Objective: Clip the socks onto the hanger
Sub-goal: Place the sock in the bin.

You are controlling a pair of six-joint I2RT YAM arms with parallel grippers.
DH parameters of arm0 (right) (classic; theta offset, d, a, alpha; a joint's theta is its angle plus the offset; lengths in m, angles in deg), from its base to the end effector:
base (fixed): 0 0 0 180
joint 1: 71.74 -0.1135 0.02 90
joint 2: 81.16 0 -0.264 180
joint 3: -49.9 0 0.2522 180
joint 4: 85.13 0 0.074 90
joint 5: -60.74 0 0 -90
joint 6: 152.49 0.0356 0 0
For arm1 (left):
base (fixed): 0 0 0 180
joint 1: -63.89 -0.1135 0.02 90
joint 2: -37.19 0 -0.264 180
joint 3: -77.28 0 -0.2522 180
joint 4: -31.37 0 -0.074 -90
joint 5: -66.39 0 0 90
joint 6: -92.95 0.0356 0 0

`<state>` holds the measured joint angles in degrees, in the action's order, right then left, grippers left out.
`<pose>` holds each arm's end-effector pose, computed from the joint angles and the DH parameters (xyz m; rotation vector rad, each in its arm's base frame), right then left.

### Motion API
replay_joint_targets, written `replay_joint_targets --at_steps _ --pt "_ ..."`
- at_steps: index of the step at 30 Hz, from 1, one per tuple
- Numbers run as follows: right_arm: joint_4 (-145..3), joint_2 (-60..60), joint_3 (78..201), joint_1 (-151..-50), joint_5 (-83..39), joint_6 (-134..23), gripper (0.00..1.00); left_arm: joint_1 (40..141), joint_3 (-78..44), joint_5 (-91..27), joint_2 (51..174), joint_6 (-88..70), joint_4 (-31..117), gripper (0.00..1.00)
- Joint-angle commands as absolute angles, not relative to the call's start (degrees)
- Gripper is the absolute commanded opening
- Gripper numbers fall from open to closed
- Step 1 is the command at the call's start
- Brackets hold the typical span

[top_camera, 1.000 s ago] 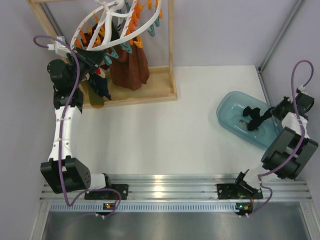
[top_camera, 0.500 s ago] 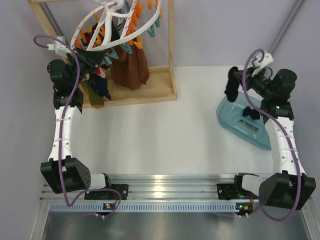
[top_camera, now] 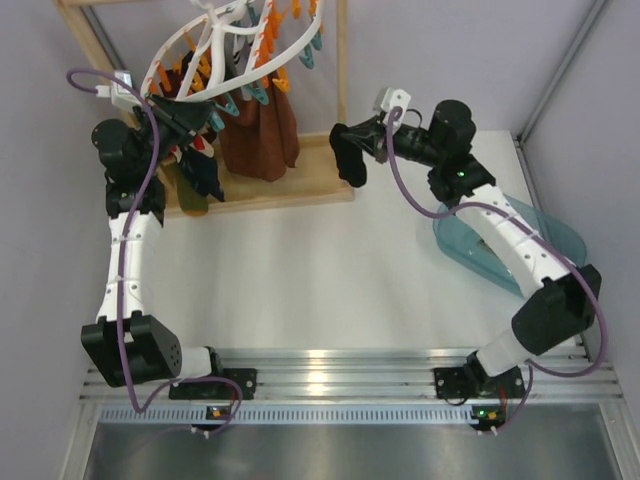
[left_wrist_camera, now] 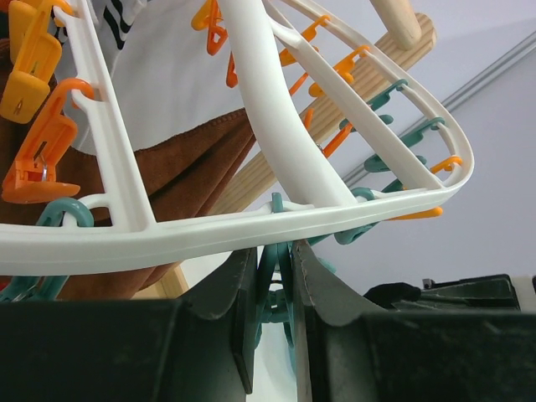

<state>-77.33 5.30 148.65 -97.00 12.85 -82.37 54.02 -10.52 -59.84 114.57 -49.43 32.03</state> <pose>0.3065 0.1710 0.4385 -1.0958 1.0890 0.6208 0.3048 0.0317 0.4608 -0.2106 1.4357 -1.0305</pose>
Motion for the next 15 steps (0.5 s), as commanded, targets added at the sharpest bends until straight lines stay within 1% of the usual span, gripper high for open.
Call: replay_joint_targets --at_steps 1,4,6,10,11,12,13,15 --pt "-87.7 9.9 156.3 -99.6 12.7 -68.4 0.0 53.8 -10.0 -63.9 114.2 -50.0 31.0 0.0" --pt "-89.9 12.2 156.7 -99.8 9.7 -56.1 0.0 53.7 -9.3 -63.8 114.4 -49.9 31.2 0.0" --pt "-89.6 11.1 154.9 -99.6 7.4 -52.6 0.0 53.6 -9.0 -63.7 114.4 -49.9 31.2 0.0" --pt "-90.8 6.7 145.8 -97.6 5.0 -39.9 0.0 53.7 -9.1 -64.1 114.4 -50.4 31.0 0.0" --pt "-89.5 5.9 145.1 -96.9 3.2 -37.6 0.0 53.7 -9.3 -64.1 114.4 -50.7 30.5 0.0" --pt "-84.1 4.3 144.4 -96.9 0.9 -36.1 0.0 53.7 -9.6 -64.4 114.4 -50.9 30.4 0.0" --pt "-82.4 3.3 142.5 -96.9 -3.5 -32.3 0.0 53.6 -9.7 -64.5 114.4 -51.2 30.3 0.0" --pt "-76.3 0.7 140.5 -97.0 -7.6 -28.1 0.0 53.7 -10.0 -64.6 114.3 -51.1 30.0 0.0"
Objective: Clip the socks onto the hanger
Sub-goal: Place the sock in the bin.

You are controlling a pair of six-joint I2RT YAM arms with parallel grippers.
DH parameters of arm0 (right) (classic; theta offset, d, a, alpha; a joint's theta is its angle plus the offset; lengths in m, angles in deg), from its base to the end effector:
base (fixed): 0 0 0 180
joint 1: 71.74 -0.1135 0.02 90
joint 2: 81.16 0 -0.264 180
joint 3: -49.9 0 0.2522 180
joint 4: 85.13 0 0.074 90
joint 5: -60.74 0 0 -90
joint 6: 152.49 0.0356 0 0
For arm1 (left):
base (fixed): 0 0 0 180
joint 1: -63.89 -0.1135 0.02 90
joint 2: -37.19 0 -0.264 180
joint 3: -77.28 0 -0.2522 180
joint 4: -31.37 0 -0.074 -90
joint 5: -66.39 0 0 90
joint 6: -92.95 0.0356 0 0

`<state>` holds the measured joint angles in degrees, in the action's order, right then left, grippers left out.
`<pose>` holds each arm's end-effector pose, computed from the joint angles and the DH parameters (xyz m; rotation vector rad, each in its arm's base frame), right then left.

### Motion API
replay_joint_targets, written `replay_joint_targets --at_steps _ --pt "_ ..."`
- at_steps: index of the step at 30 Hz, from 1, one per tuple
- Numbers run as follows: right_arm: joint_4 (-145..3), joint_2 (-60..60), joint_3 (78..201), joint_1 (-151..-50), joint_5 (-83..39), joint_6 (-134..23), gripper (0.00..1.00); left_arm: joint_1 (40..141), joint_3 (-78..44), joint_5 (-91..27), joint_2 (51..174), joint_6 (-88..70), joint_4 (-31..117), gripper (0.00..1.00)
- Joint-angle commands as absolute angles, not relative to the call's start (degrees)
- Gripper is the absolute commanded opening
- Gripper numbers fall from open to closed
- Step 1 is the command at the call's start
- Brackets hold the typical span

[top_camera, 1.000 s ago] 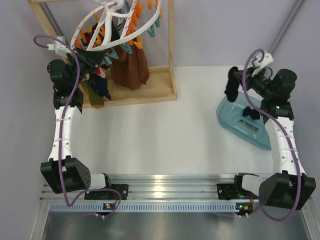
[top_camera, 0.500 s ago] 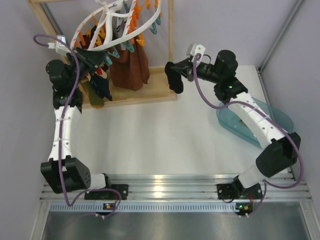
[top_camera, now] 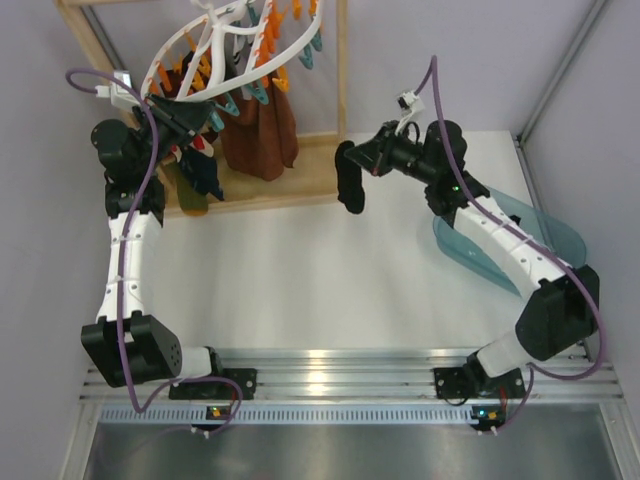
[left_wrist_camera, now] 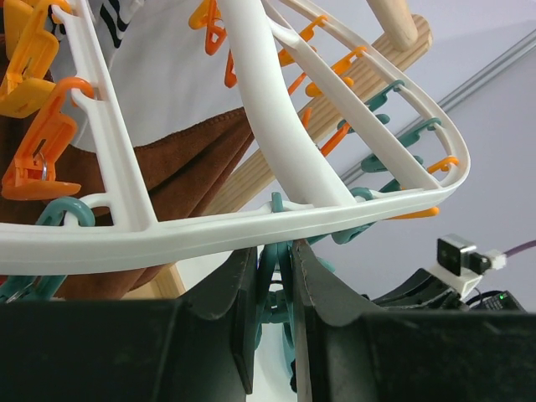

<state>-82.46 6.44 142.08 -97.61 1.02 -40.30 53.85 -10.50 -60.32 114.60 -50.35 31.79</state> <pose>0.3206 0.1754 0.4009 -0.4931 1.5669 1.0570 0.3046 0.0323 0.4611 -0.2149 1.4355 -1.0457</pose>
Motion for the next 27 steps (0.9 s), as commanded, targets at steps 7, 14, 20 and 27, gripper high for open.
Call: replay_joint_targets --at_steps 7,14,20,27 --pt "-58.6 -7.7 132.8 -91.5 -22.9 -14.2 0.0 53.4 -11.2 -64.3 113.2 -50.8 30.2 0.0" --pt "-46.5 -14.0 126.2 -69.8 -25.6 -13.9 0.0 53.3 -11.6 -64.5 113.4 -51.4 30.1 0.0" --pt "-49.0 -15.5 118.3 -59.3 -23.9 -17.1 0.0 53.4 -12.1 -64.4 114.0 -51.9 29.1 0.0" --pt "-60.6 -8.4 119.4 -58.6 -21.4 -14.3 0.0 53.3 -12.4 -64.4 114.4 -50.9 29.1 0.0"
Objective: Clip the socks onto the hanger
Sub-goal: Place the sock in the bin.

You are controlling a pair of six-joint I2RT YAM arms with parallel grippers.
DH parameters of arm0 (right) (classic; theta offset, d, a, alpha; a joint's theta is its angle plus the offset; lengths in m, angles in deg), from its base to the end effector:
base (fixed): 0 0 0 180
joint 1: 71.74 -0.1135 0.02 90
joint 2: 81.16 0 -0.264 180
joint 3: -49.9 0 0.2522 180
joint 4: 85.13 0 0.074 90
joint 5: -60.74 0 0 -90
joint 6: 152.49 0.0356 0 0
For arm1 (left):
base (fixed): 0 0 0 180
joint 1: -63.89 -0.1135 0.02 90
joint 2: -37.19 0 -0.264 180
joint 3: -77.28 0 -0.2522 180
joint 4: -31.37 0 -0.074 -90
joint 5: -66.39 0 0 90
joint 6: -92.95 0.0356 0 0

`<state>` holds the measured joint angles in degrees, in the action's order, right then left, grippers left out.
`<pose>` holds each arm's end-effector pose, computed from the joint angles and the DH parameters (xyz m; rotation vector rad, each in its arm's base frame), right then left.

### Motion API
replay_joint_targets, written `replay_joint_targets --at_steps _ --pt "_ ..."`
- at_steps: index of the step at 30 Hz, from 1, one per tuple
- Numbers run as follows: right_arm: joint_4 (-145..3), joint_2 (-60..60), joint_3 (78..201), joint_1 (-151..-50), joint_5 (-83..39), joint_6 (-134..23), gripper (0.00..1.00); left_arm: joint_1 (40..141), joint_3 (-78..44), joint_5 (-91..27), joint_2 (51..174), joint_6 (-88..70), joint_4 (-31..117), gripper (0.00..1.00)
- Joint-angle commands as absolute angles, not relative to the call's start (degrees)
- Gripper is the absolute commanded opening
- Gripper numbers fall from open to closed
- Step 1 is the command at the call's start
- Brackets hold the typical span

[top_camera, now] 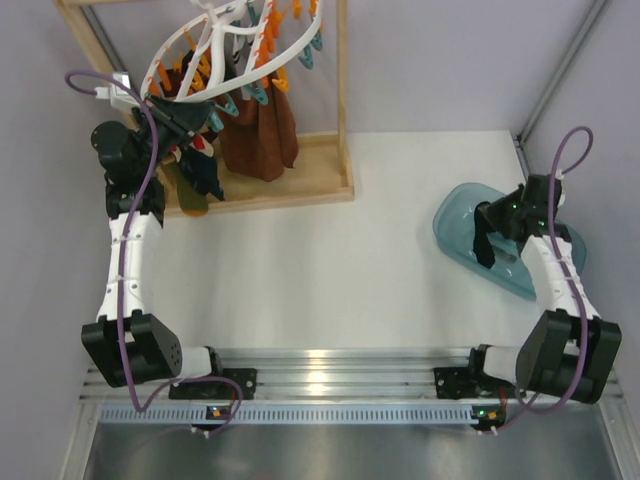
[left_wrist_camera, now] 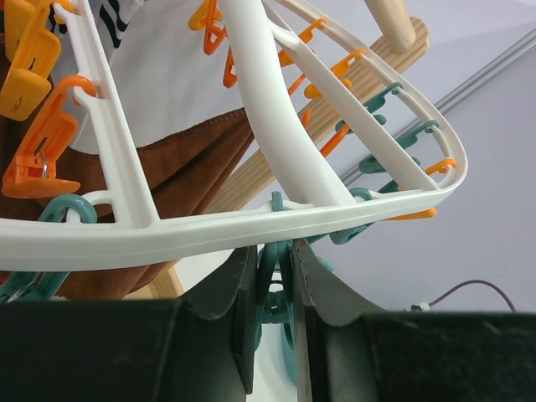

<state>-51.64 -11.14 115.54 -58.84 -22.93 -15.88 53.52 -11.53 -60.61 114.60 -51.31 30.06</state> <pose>0.2617 -0.0559 0.2752 1.0701 1.9952 0.4408 0.3051 0.0341 0.4579 -0.2189 1.4268 -1.0558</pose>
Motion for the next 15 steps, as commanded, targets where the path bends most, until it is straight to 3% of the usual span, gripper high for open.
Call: replay_joint_targets --at_steps 1,7,8,9,10,15 --pt "-62.8 -7.4 120.6 -58.6 -20.6 -12.9 0.0 53.3 -12.4 -64.6 114.5 -51.1 29.1 0.0" --pt "-66.1 -3.1 116.1 -55.1 -18.0 -16.9 0.02 52.9 -12.4 -64.6 114.8 -51.2 29.2 0.0" --pt "-66.0 -3.0 114.7 -54.1 -18.4 -19.0 0.11 52.8 -12.5 -64.6 114.8 -51.2 29.2 0.0" --pt "-66.5 -2.8 111.2 -53.5 -18.4 -22.9 0.48 52.7 -12.5 -64.7 114.8 -51.1 29.2 0.0" --pt "-67.1 -2.5 109.6 -52.7 -18.4 -25.3 0.68 52.6 -12.5 -64.7 114.7 -51.1 29.2 0.0" --pt "-64.8 -2.5 105.2 -46.4 -17.0 -37.8 0.86 52.1 -12.3 -65.1 114.8 -51.5 29.2 0.0"
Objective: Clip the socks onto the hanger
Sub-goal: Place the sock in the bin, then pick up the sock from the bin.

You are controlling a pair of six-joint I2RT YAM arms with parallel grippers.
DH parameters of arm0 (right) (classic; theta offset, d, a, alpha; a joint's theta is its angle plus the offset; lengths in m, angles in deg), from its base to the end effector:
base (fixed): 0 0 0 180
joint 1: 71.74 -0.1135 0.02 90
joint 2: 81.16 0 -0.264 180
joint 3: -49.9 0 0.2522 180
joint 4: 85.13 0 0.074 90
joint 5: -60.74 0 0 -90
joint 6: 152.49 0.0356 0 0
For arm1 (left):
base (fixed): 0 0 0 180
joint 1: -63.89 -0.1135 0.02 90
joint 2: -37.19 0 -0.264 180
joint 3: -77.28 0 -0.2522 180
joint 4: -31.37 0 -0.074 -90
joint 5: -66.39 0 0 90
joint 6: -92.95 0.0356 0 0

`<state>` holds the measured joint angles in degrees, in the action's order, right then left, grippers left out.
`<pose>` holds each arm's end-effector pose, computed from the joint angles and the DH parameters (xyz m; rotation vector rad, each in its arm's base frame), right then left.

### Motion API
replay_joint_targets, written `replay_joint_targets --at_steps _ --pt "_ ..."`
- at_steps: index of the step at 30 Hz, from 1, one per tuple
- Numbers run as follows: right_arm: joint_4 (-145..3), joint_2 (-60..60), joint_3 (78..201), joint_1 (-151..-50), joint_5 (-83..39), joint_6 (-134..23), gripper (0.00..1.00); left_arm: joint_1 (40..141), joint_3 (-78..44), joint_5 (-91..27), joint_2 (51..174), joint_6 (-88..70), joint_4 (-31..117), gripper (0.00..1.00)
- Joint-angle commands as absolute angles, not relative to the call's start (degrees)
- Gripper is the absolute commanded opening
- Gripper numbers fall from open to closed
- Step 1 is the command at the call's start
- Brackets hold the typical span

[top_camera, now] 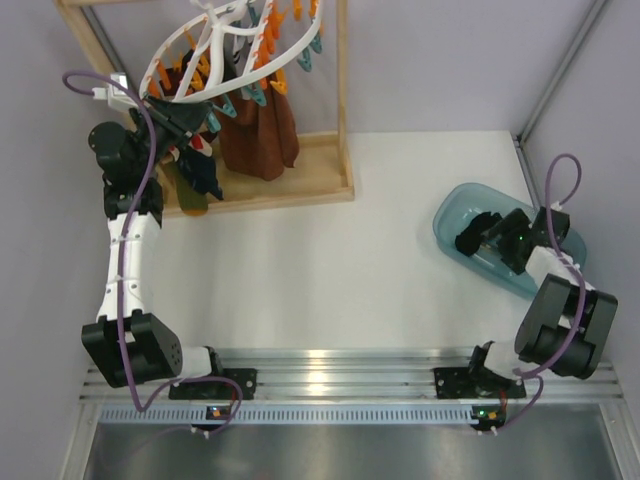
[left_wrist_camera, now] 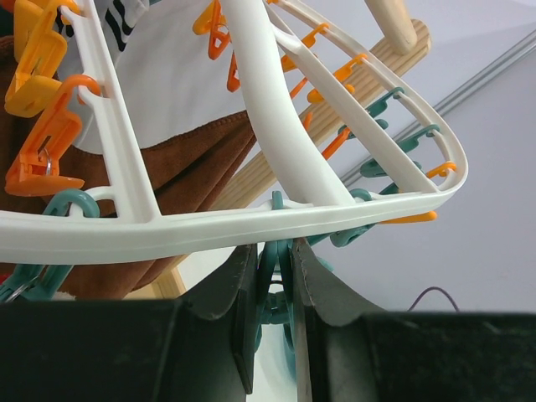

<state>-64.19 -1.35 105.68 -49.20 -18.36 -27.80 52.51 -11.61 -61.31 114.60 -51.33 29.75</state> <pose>0.2619 -0.1014 0.1936 1.0482 2.1161 0.3274 0.3043 0.0390 0.4579 -0.2185 1.4243 -1.0484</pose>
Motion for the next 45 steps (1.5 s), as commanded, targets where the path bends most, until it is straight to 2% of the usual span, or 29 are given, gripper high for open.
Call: replay_joint_targets --at_steps 1,3,7,9,12,13,15,16,21,24,31,37,41,45 --pt "-64.5 -3.0 105.5 -45.4 -12.9 -42.9 0.86 52.1 -12.3 -65.1 114.8 -51.6 29.2 0.0" --pt "-63.0 -5.1 107.7 -43.4 -8.5 -51.7 0.88 52.0 -12.2 -65.0 114.9 -51.7 29.1 0.0" --pt "-56.2 -6.5 115.1 -43.6 9.6 -69.8 0.96 52.0 -12.1 -65.4 114.7 -52.1 29.0 0.0" --pt "-50.9 -4.4 122.0 -47.3 7.8 -77.5 0.97 52.0 -12.1 -65.2 114.4 -51.9 29.0 0.0" --pt "-45.6 -2.9 126.7 -52.8 6.9 -89.0 0.9 52.1 -12.1 -65.2 114.4 -51.8 29.2 0.0" --pt "-43.8 -2.7 127.6 -54.4 6.9 -94.0 0.8 52.1 -12.1 -65.3 114.4 -51.8 29.2 0.0" --pt "-37.6 -0.5 130.7 -59.4 5.7 -106.6 0.72 52.0 -12.1 -65.3 114.4 -51.9 29.2 0.0" --pt "-35.8 0.7 132.0 -60.1 7.3 -110.4 0.63 52.0 -12.0 -65.4 114.4 -51.9 29.2 0.0" --pt "-14.0 16.0 148.0 -60.4 8.4 -129.9 0.54 52.1 -11.7 -65.5 114.5 -51.6 29.6 0.0" --pt "-9.1 21.0 150.7 -60.9 6.4 -137.5 0.54 52.1 -11.9 -65.3 114.7 -51.6 29.6 0.0" --pt "-10.6 23.6 146.3 -63.9 0.3 -145.1 0.62 51.9 -12.0 -65.3 114.9 -50.9 30.1 0.0" --pt "-15.5 26.1 140.2 -65.9 -4.5 -147.0 0.63 51.9 -12.1 -65.3 115.0 -51.1 30.2 0.0" --pt "-19.6 28.0 138.3 -66.2 -5.7 -145.2 0.59 51.8 -11.6 -65.6 115.0 -50.9 30.3 0.0" --pt "-21.4 26.3 136.9 -65.8 -6.2 -146.0 0.41 51.7 -11.5 -65.5 114.4 -50.2 30.7 0.0"
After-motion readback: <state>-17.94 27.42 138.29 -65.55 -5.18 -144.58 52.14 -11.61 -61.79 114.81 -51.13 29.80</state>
